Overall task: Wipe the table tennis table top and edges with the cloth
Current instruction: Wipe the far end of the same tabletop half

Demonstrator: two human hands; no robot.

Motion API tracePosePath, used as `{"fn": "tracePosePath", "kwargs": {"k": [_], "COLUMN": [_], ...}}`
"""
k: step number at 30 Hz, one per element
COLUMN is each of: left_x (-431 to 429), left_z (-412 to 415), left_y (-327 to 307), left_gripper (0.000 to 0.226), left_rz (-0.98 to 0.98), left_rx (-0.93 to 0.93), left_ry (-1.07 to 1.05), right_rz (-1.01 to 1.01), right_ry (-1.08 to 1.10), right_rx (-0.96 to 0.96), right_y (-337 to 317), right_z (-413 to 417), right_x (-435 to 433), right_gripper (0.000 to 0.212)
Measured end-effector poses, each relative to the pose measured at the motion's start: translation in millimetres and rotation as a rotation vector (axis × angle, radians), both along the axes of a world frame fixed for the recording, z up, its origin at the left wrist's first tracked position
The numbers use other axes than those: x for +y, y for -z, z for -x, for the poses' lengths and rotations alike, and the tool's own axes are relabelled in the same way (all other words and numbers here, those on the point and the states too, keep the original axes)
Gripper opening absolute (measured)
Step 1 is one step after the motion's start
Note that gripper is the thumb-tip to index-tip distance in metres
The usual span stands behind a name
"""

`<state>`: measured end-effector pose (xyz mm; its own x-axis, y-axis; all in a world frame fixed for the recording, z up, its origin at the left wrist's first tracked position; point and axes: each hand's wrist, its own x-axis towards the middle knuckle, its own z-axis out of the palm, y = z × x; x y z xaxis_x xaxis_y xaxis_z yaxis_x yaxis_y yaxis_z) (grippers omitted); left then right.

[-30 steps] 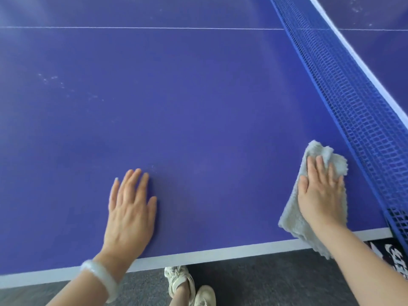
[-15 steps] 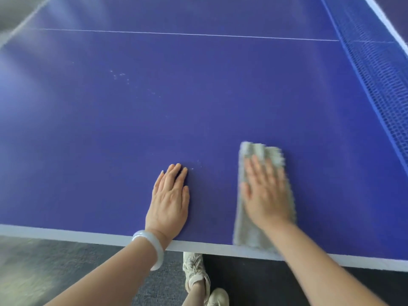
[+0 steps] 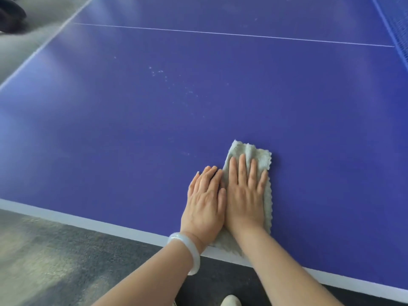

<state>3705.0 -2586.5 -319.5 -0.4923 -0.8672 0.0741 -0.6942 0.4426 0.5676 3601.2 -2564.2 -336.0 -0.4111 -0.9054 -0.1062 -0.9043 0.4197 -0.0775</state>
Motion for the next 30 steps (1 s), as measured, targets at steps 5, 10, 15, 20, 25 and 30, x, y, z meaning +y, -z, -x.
{"fn": "tracePosePath", "kwargs": {"k": [5, 10, 15, 20, 25, 30], "left_x": [-16.2, -79.2, -99.1, -99.8, -100.1, -100.7], "left_z": [-26.4, -90.3, -118.8, -118.9, -121.4, -121.1], "left_y": [-8.3, -13.0, 2.6, 1.3, 1.2, 4.9], "left_gripper": [0.046, 0.045, 0.049, 0.055, 0.052, 0.054], "left_rz": [-0.111, 0.075, 0.082, 0.093, 0.086, 0.083], "left_rx": [0.285, -0.02, -0.162, -0.186, -0.201, -0.197], "left_ry": [-0.018, -0.098, -0.01, -0.001, 0.011, 0.012], "right_rz": [0.06, 0.166, 0.118, 0.075, 0.028, 0.106], "right_ry": [0.041, -0.003, 0.027, -0.004, 0.085, 0.257], "right_rx": [-0.095, -0.132, -0.092, -0.048, -0.01, -0.028], "right_y": [-3.2, -7.2, -13.3, -5.7, -7.1, -7.9], "right_z": [29.8, 43.6, -15.5, -106.3, -37.5, -45.1], "right_x": [-72.2, -86.3, -43.3, -8.6, -64.7, -79.3], "right_gripper": [0.059, 0.05, 0.058, 0.068, 0.06, 0.06]}}
